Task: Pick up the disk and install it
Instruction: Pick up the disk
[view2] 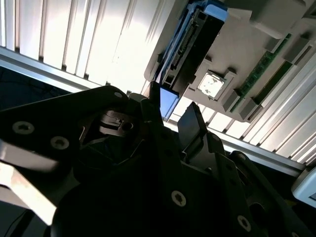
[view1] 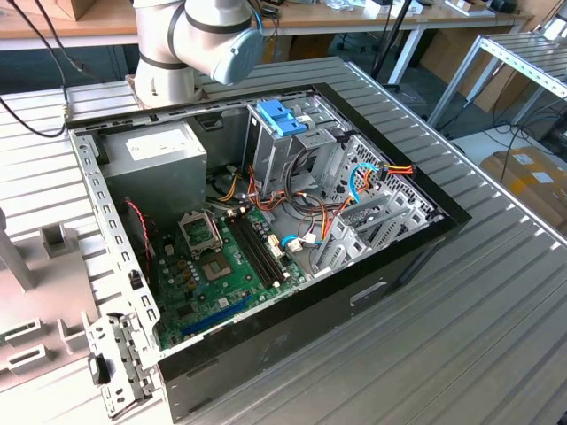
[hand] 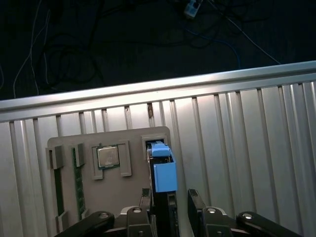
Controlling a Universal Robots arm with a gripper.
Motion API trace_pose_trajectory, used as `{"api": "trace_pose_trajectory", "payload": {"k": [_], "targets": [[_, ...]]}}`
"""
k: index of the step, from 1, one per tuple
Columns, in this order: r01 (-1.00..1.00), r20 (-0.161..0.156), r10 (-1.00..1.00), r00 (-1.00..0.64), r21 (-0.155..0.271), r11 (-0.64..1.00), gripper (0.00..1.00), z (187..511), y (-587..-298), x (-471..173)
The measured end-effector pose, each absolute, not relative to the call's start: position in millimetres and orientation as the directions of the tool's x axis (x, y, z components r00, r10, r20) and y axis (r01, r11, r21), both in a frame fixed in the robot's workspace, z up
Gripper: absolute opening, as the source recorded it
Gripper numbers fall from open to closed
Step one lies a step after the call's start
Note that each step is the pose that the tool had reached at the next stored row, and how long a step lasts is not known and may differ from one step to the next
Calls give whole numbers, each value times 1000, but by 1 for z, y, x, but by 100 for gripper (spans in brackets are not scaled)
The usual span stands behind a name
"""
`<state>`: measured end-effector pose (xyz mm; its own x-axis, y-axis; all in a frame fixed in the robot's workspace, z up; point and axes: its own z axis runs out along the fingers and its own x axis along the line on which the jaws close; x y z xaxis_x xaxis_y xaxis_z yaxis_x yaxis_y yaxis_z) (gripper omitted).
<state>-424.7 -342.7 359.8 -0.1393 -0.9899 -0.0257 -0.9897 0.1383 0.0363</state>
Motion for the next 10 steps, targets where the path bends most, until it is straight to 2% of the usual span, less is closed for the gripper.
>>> {"api": "trace_pose_trajectory", "payload": {"k": [10], "targets": [[-990, -26, -990, -138, 36, 137, 44, 358, -344, -426]]}}
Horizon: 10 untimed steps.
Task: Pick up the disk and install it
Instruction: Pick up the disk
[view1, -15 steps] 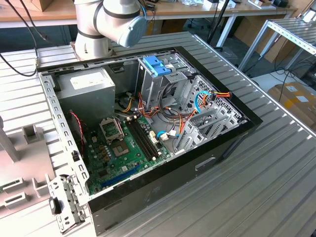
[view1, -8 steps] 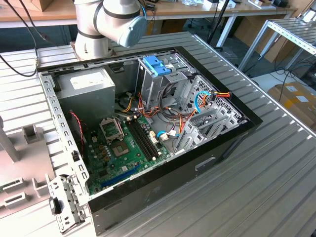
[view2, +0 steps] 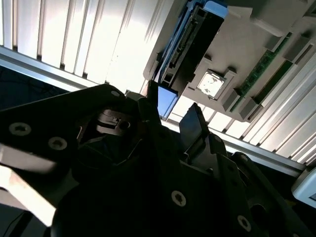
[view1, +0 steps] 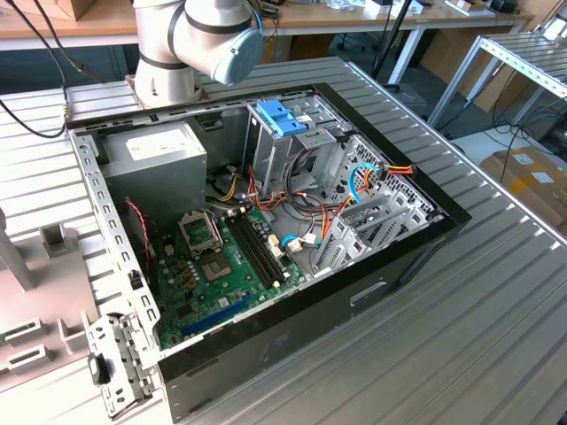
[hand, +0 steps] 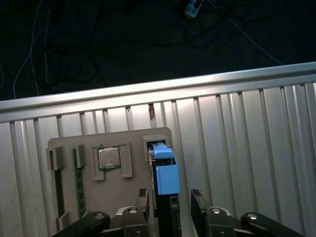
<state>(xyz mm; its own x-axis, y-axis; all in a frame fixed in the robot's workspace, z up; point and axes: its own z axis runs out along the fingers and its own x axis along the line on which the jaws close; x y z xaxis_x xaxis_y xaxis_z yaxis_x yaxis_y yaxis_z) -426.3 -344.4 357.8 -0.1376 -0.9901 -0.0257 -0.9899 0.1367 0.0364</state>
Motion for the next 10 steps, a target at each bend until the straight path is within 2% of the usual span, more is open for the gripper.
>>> {"api": "trace_pose_trajectory", "payload": {"k": [1, 2, 4, 10], "targets": [[-990, -26, -990, -138, 36, 137, 49, 358, -344, -426], [-990, -26, -990, -138, 36, 137, 49, 358, -344, -426], [-990, -26, -990, -138, 36, 137, 62, 358, -344, -426], [-990, -26, -990, -138, 36, 137, 62, 357, -344, -426]]}}
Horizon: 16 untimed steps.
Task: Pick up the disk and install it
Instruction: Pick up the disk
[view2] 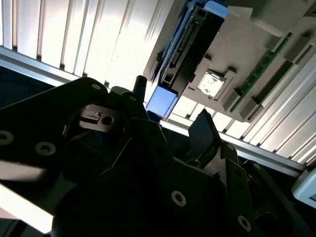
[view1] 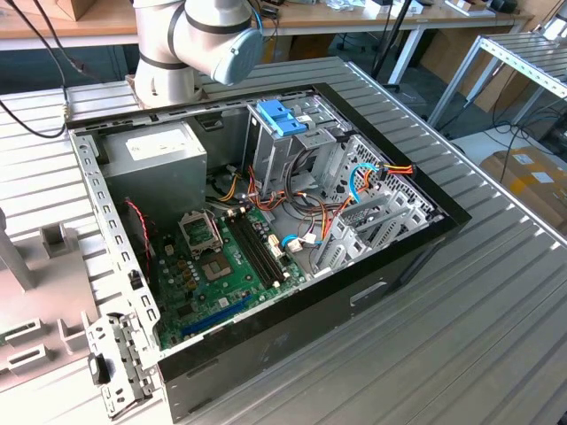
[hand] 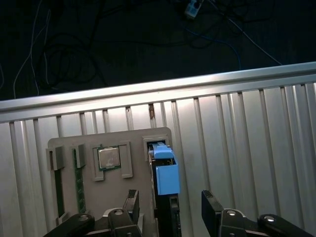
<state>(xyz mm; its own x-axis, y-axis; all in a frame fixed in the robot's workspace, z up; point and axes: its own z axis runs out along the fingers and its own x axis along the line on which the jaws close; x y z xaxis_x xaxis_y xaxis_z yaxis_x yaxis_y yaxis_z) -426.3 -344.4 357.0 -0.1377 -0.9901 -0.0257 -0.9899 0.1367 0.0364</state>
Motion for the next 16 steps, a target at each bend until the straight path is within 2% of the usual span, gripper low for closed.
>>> {"api": "trace_pose_trajectory", "payload": {"k": [16], "targets": [[-990, -26, -990, -138, 37, 137, 62, 350, -344, -426]]}}
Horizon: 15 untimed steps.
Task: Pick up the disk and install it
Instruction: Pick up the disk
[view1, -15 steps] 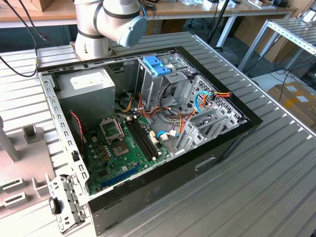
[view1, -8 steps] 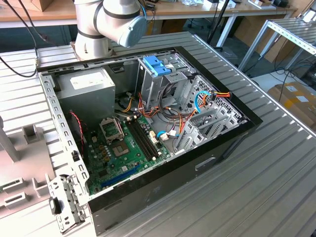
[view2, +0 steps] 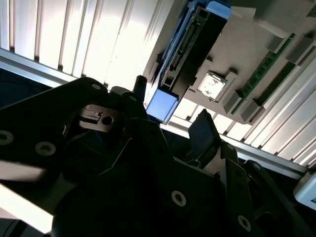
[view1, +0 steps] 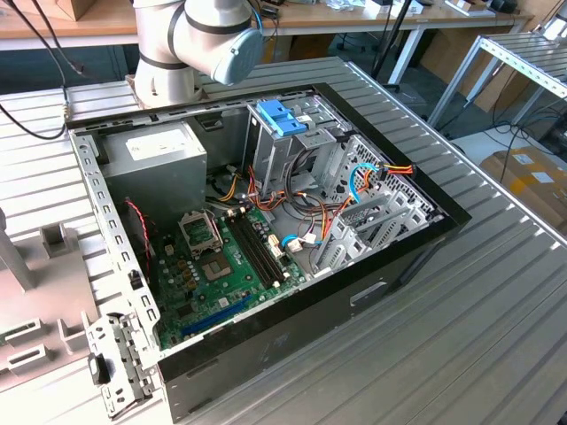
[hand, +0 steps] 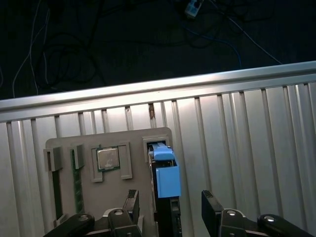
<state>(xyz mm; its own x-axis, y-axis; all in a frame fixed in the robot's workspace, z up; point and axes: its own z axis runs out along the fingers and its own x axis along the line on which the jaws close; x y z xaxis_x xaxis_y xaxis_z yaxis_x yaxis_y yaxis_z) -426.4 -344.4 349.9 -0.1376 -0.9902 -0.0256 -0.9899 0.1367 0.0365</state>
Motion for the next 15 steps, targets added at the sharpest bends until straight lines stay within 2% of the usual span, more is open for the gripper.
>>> {"api": "trace_pose_trajectory", "payload": {"k": [15], "targets": [[-990, -26, -990, -135, 37, 134, 62, 337, -344, -430]]}}
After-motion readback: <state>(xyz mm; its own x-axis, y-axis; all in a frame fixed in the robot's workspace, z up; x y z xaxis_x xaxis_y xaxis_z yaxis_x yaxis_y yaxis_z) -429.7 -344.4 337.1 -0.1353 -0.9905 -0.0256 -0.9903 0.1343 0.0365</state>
